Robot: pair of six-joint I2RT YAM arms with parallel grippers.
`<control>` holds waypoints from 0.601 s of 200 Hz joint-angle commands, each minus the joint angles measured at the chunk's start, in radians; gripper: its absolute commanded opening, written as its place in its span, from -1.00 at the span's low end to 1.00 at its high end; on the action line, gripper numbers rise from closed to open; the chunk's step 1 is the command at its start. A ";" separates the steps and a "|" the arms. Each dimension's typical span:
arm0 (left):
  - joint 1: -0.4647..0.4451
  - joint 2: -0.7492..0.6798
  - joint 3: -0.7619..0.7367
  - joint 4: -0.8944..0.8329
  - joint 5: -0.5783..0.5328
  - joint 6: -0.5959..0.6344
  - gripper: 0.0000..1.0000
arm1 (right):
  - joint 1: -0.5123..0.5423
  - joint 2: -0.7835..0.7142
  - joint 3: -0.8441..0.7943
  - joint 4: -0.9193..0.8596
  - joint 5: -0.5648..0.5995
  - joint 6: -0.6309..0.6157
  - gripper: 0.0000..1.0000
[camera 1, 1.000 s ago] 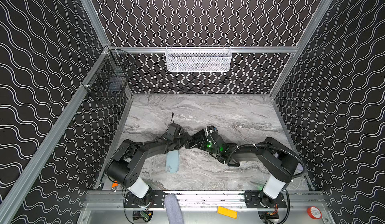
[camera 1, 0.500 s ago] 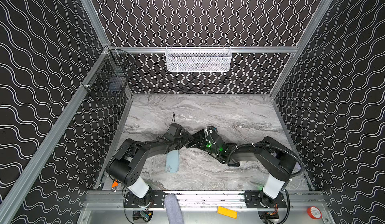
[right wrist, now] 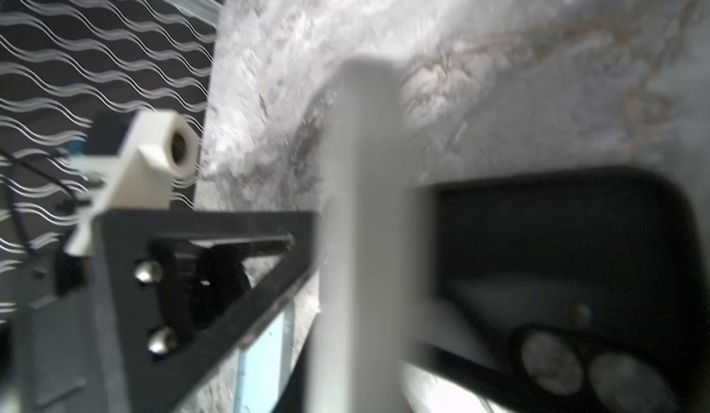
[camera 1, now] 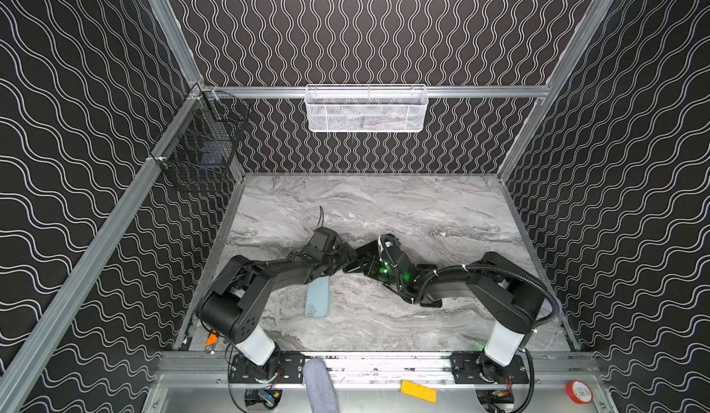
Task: Put the phone into the phone case
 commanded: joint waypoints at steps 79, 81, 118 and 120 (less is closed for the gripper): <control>-0.004 -0.005 -0.002 -0.011 0.026 -0.016 0.46 | 0.014 -0.048 0.008 -0.072 0.028 -0.036 0.09; -0.004 -0.006 -0.001 -0.011 0.025 -0.016 0.46 | 0.015 -0.048 0.008 -0.073 0.028 -0.038 0.11; -0.004 -0.014 0.006 -0.013 0.017 -0.016 0.47 | 0.025 -0.066 0.011 -0.096 0.038 -0.047 0.40; -0.004 -0.014 0.006 -0.013 0.017 -0.017 0.46 | 0.025 -0.068 0.011 -0.097 0.040 -0.047 0.41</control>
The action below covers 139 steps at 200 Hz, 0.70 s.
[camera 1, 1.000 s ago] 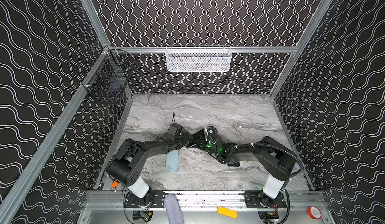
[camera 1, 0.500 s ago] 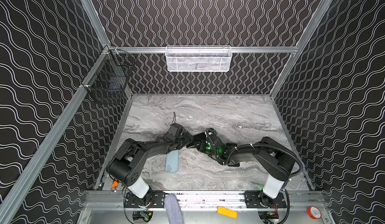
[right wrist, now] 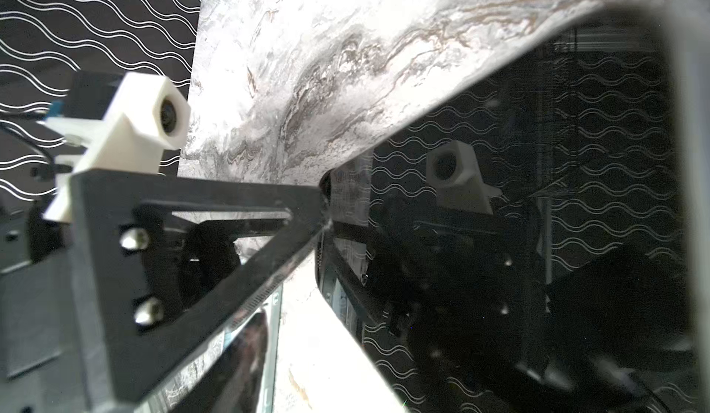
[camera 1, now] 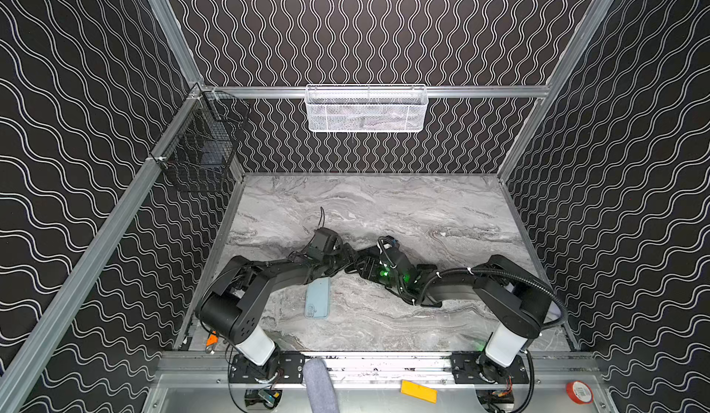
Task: Put the phone into the phone case
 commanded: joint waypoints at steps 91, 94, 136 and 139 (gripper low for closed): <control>0.000 -0.018 0.014 -0.004 -0.011 -0.016 0.47 | 0.026 -0.129 -0.007 -0.092 0.064 -0.034 0.65; 0.001 -0.019 0.016 -0.008 -0.011 -0.016 0.47 | 0.026 -0.138 -0.009 -0.101 0.069 -0.036 0.65; 0.002 -0.048 0.012 -0.017 0.003 0.009 0.49 | -0.014 -0.316 -0.016 -0.301 0.151 -0.060 0.61; 0.004 -0.049 0.012 -0.014 0.007 0.013 0.49 | -0.024 -0.328 -0.017 -0.312 0.151 -0.064 0.60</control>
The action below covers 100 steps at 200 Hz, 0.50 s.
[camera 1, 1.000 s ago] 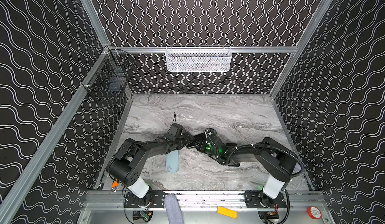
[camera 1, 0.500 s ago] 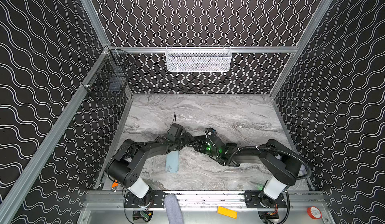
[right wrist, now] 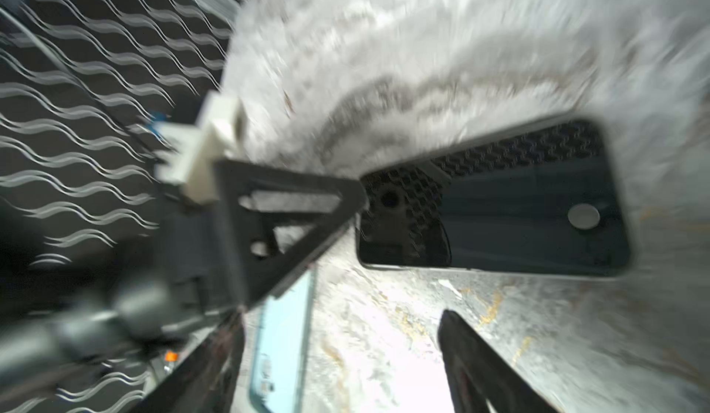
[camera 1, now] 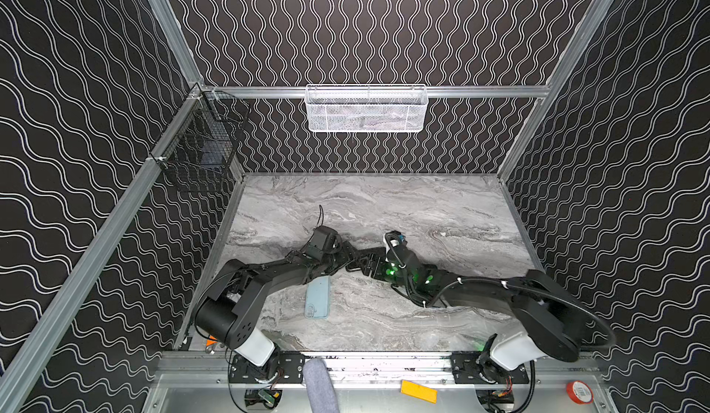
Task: Put the phone into the phone case
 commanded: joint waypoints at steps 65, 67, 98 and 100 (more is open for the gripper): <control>0.013 -0.005 -0.001 0.012 0.044 0.055 0.52 | -0.319 -0.004 0.070 -0.225 -0.293 -0.194 0.43; 0.013 -0.003 -0.001 0.011 0.042 0.054 0.52 | -0.321 0.004 0.072 -0.222 -0.299 -0.199 0.43; 0.020 0.029 0.006 0.030 0.049 0.047 0.53 | -0.335 0.102 0.120 -0.213 -0.367 -0.243 0.45; 0.020 0.032 0.007 0.030 0.049 0.045 0.53 | -0.335 0.106 0.122 -0.213 -0.368 -0.245 0.45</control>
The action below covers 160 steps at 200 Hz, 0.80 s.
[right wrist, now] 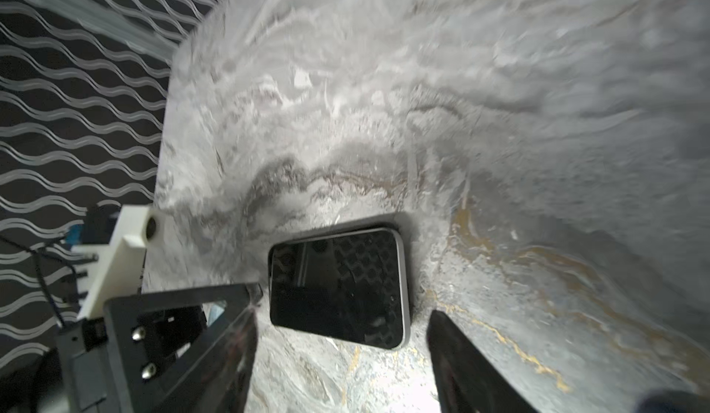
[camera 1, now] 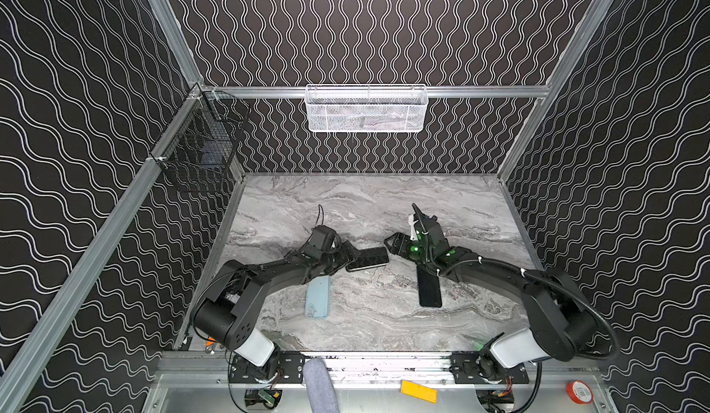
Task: Put the phone into the phone case
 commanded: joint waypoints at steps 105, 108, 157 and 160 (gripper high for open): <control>0.018 0.067 0.002 0.044 -0.003 0.004 0.53 | -0.003 0.175 0.083 0.005 -0.055 -0.110 0.15; 0.017 0.066 0.004 0.041 -0.005 0.006 0.53 | -0.002 0.177 0.084 0.005 -0.054 -0.111 0.15; 0.019 0.058 0.022 0.016 -0.023 0.034 0.53 | 0.012 0.207 0.080 0.021 -0.045 -0.116 0.23; 0.019 0.060 0.022 0.016 -0.023 0.035 0.53 | 0.014 0.210 0.083 0.021 -0.045 -0.118 0.23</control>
